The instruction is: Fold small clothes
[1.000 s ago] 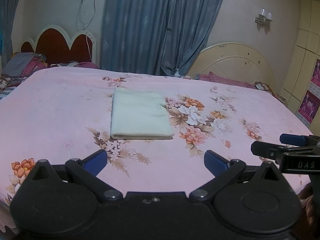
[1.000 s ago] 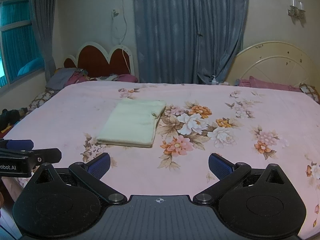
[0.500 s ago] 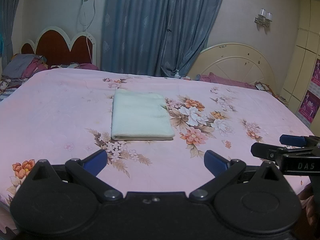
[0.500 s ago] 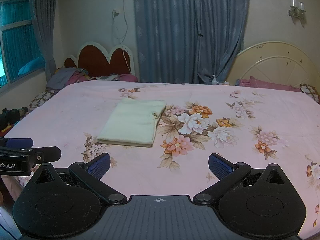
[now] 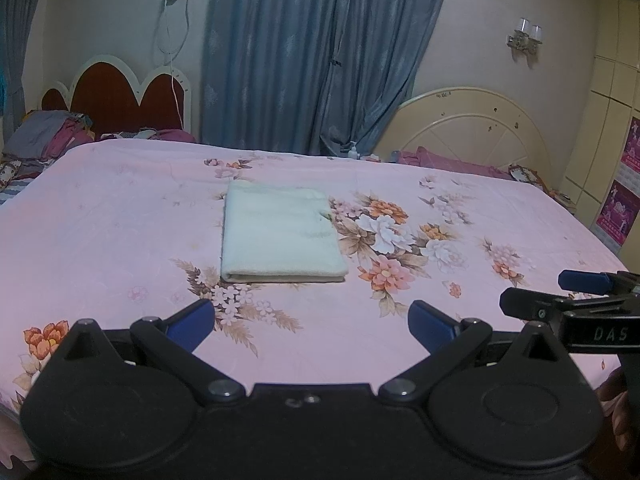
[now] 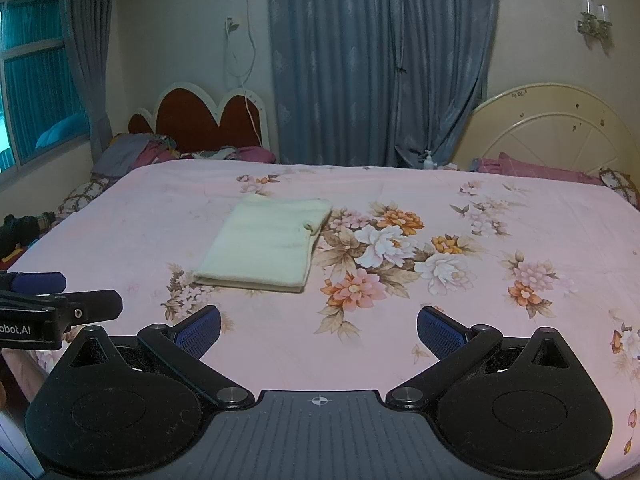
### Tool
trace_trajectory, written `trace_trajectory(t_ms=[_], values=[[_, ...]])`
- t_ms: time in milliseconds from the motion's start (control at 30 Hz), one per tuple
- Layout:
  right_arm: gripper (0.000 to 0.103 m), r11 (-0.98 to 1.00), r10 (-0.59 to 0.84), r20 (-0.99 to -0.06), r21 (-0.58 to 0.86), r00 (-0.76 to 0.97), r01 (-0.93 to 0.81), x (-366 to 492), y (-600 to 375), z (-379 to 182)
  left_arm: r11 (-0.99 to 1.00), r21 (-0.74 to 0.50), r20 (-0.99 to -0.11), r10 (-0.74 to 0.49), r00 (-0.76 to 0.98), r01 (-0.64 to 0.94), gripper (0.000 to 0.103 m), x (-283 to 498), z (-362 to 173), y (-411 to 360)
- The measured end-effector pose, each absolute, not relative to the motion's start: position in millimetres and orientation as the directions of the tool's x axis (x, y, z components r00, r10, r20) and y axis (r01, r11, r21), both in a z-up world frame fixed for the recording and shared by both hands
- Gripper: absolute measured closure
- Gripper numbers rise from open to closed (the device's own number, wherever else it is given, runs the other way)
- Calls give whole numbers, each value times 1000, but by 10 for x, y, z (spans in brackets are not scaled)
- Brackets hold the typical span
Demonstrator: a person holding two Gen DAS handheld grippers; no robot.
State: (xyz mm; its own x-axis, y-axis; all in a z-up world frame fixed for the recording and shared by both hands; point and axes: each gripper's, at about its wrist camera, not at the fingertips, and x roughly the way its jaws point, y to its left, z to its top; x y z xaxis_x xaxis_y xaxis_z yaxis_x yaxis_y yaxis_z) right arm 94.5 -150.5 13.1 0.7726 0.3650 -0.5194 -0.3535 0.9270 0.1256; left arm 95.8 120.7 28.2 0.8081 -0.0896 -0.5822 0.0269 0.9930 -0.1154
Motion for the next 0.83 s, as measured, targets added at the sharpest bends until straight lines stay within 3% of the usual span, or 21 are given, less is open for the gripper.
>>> trace_trajectory(t_ms=[833], values=[[0, 924, 372, -521, 126, 768, -362, 935, -1490, 104, 994, -103, -572, -88, 815, 36, 1, 985, 301, 1224]])
